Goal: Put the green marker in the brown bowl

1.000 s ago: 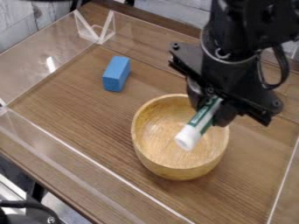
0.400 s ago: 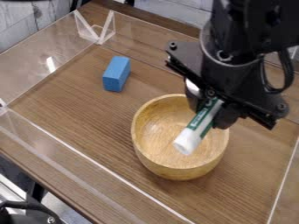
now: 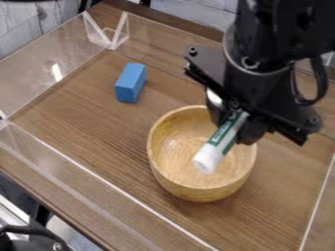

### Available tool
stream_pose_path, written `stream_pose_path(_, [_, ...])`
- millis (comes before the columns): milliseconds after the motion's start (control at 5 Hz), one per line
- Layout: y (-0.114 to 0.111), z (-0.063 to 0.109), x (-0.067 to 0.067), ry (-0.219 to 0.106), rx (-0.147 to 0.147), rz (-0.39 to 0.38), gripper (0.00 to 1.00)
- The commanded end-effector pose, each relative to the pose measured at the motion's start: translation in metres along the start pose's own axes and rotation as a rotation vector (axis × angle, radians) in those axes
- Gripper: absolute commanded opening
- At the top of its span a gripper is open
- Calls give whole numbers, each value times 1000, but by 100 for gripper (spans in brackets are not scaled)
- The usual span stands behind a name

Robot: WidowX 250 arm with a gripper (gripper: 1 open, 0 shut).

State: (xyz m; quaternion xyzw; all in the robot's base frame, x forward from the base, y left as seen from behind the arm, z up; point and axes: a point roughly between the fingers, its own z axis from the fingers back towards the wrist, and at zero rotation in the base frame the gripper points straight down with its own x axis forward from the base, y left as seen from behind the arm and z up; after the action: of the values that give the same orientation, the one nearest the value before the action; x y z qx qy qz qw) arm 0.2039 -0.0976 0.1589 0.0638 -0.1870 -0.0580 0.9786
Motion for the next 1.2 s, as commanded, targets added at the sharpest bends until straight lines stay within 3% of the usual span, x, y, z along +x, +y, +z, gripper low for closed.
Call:
stream_pose_path(0, [4,7,7,-33,-6,17,0])
stream_pose_path(1000, [11,2,9,-23,3,45,0])
